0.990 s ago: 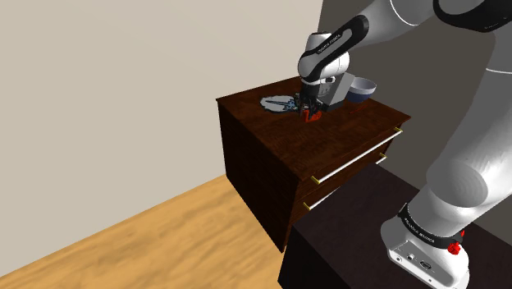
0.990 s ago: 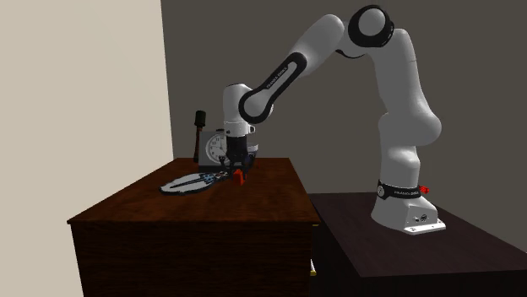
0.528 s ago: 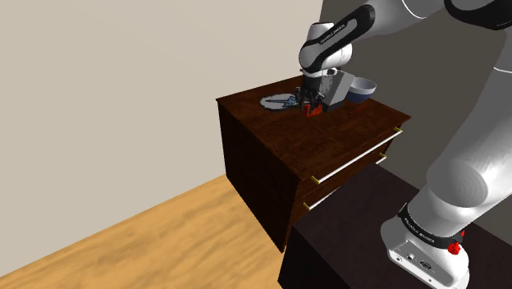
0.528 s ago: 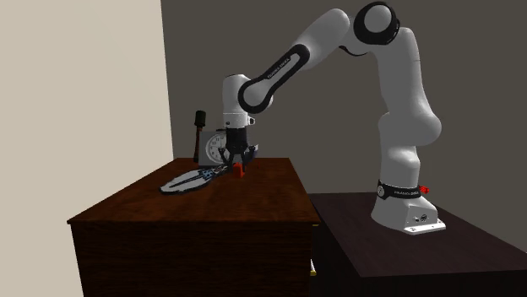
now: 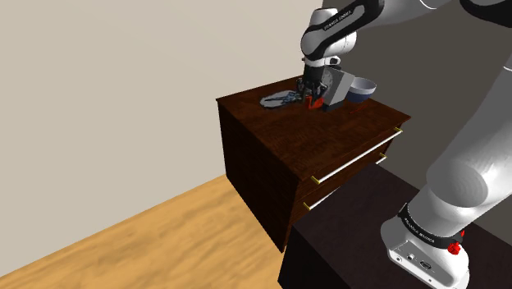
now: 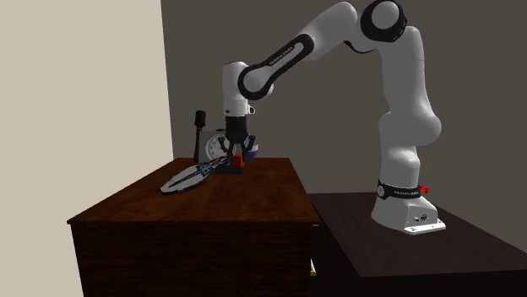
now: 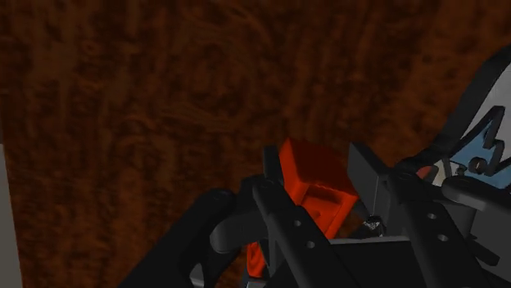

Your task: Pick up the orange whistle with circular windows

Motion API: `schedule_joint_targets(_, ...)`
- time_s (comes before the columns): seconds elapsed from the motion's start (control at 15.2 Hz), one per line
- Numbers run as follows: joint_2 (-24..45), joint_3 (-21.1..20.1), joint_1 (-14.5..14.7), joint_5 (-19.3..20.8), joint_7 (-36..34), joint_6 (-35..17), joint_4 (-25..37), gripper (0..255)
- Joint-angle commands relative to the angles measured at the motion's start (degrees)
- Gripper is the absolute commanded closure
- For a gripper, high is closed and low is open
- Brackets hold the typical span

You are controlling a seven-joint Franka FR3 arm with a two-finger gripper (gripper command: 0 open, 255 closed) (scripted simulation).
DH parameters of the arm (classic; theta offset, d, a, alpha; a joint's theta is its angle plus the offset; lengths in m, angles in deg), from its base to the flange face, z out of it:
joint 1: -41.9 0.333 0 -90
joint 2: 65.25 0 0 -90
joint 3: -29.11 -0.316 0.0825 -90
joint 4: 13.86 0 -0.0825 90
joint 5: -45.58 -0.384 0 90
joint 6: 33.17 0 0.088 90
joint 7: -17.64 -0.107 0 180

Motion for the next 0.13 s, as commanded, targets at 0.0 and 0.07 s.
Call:
schedule_joint_targets(0.0, -0.51, 0.03, -0.06, -0.03, 0.12, 0.93, 0.42, 255)
schedule_joint_targets(0.07, -0.51, 0.03, -0.06, -0.03, 0.12, 0.93, 0.43, 255)
